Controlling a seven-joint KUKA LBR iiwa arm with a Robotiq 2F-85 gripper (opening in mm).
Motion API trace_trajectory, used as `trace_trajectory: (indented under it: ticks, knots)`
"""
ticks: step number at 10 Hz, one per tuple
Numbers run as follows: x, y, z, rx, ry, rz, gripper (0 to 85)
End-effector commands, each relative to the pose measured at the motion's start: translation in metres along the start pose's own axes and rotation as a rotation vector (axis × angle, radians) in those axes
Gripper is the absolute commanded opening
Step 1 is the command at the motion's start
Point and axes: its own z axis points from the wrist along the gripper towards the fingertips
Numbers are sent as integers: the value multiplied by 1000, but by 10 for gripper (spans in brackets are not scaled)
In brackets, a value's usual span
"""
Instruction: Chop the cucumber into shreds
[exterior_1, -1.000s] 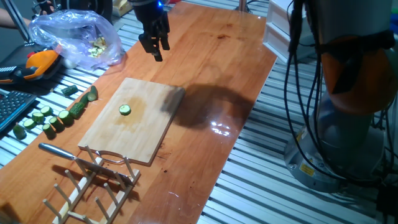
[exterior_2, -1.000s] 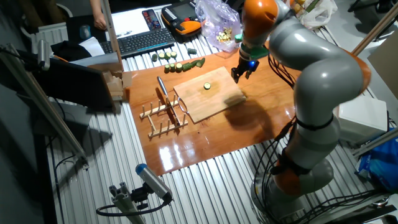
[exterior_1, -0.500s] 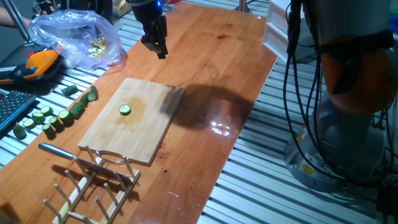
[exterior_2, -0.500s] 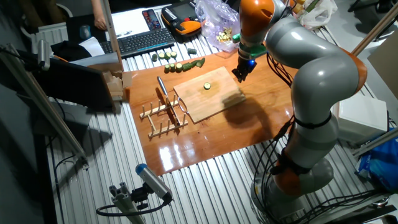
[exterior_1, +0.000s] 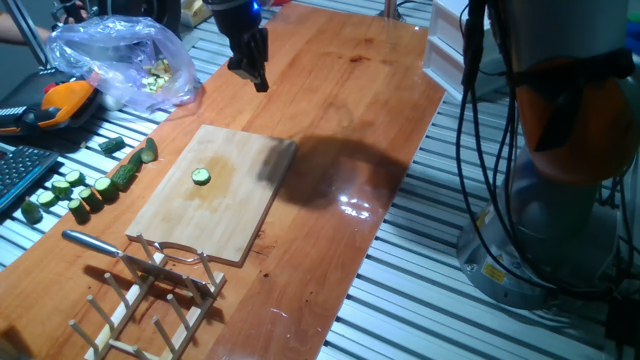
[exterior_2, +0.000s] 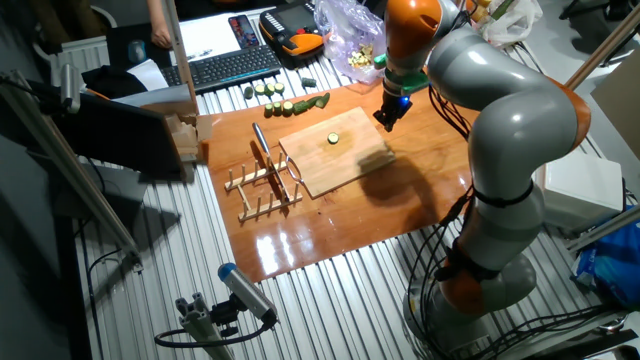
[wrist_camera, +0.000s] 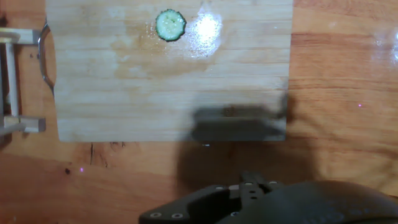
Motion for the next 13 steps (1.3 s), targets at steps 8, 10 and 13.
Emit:
trace_trajectory:
  ticks: [8, 10, 13]
  knots:
    - [0, 0, 0, -158, -48, -41, 0]
    - [0, 0, 0, -140, -88, -7, 0]
    - [-16, 28, -9, -151, -53, 0, 0]
